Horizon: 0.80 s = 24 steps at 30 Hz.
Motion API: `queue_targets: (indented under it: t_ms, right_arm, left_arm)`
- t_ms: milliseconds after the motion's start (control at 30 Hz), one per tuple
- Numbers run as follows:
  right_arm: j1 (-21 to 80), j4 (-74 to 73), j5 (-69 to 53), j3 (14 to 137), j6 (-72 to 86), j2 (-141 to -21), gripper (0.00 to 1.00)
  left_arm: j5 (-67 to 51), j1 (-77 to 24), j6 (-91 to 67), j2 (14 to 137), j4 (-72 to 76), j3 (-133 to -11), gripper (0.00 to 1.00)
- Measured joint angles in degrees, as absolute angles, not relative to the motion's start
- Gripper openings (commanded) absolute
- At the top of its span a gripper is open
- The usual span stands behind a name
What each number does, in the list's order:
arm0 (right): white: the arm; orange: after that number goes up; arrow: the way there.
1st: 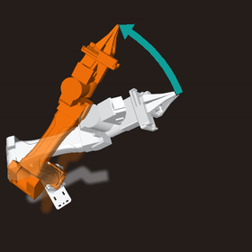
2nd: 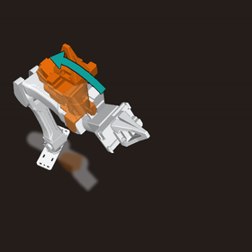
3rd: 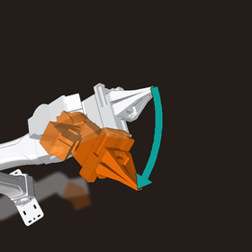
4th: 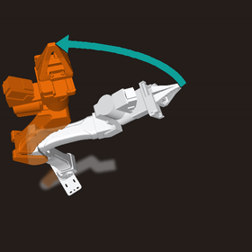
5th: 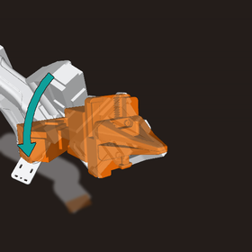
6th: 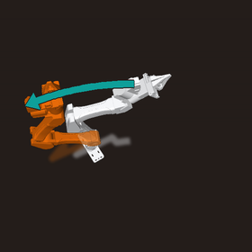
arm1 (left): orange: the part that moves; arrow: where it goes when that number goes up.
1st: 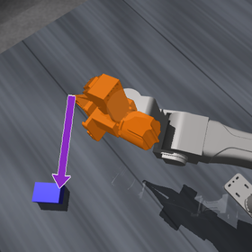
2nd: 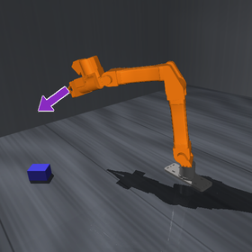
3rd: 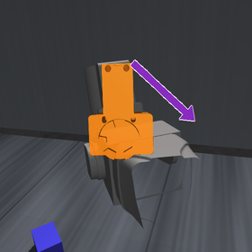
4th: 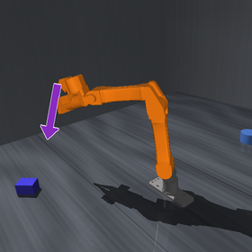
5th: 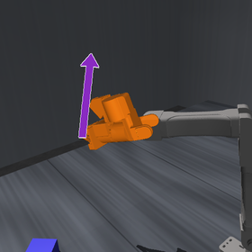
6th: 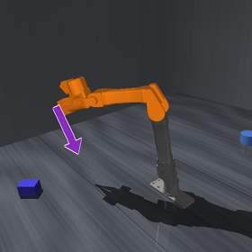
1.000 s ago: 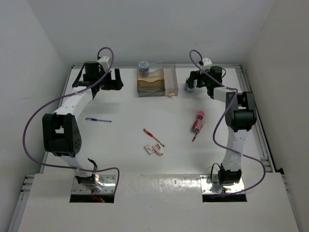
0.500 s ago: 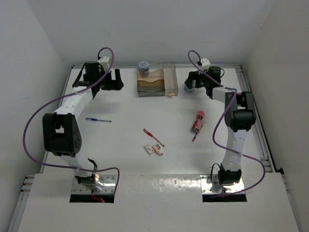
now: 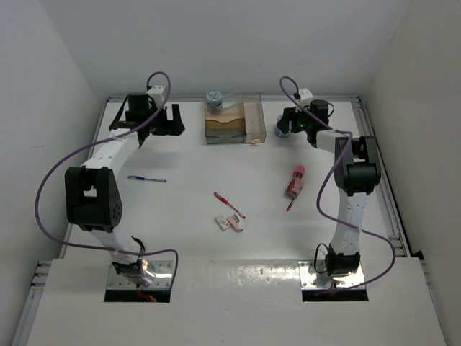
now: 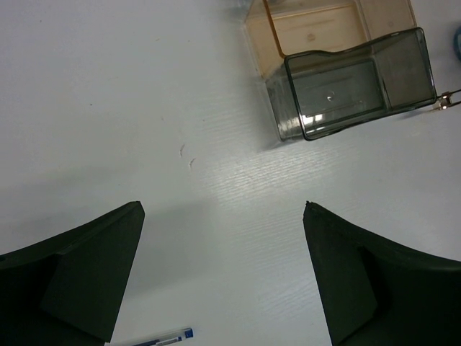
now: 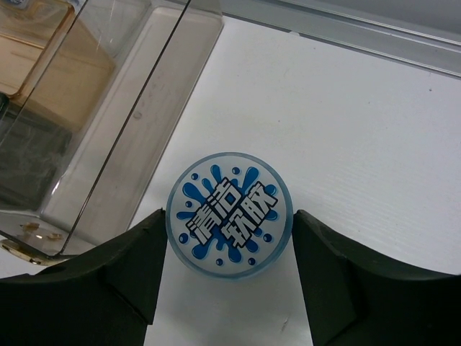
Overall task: Sort the stationery into containers
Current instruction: Pick up the stationery from the center of the board.
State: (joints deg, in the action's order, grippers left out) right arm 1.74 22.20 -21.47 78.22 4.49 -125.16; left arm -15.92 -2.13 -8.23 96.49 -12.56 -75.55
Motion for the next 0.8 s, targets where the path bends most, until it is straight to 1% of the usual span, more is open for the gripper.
queue_targets:
  t_ms: [33,133,167,233,333,367,433,467,533,600,800]
  right_arm:
    - [1.7,22.2,-21.5,78.3,4.5,-125.3,0.61]
    - [1.7,22.2,-21.5,78.5,4.3,-125.3,0.54]
    - [1.7,22.2,-21.5,78.6,4.3,-125.4,0.49]
    - [1.7,22.1,-21.5,78.8,4.4,-125.5,0.45]
    - [1.8,22.0,-21.6,79.0,4.4,-125.6,0.33]
    - [1.8,21.9,-21.6,79.0,4.4,-125.6,0.25]
    - [1.8,21.7,-21.6,79.1,4.6,-125.6,0.19]
    - [1.8,21.7,-21.7,79.1,4.8,-125.6,0.13]
    - [1.9,21.6,-21.7,79.1,5.2,-125.5,0.03]
    - [1.9,21.2,-21.7,79.2,5.8,-125.3,0.00]
    - [2.2,18.7,-21.7,79.7,8.1,-123.9,0.00]
  left_arm:
    - [-15.9,-2.1,-8.2,96.7,-12.6,-75.5,0.99]
    - [-15.9,-2.1,-8.3,97.0,-12.6,-75.5,0.99]
    - [-15.9,-2.1,-8.3,97.0,-12.6,-75.5,0.99]
    - [-15.9,-2.1,-8.3,97.1,-12.6,-75.5,0.99]
    - [-15.9,-2.1,-8.3,97.1,-12.6,-75.5,0.99]
    - [-15.9,-2.1,-8.3,97.1,-12.6,-75.5,0.99]
    - [-15.9,-2.1,-8.3,97.1,-12.6,-75.5,0.99]
    - [-15.9,-2.1,-8.3,97.1,-12.6,-75.5,0.99]
    - [-15.9,-2.1,-8.3,97.1,-12.5,-75.4,0.99]
    - [-15.9,-2.1,-8.3,97.1,-12.3,-75.2,0.99]
    - [-15.9,-2.1,-8.3,97.1,-12.2,-74.6,0.99]
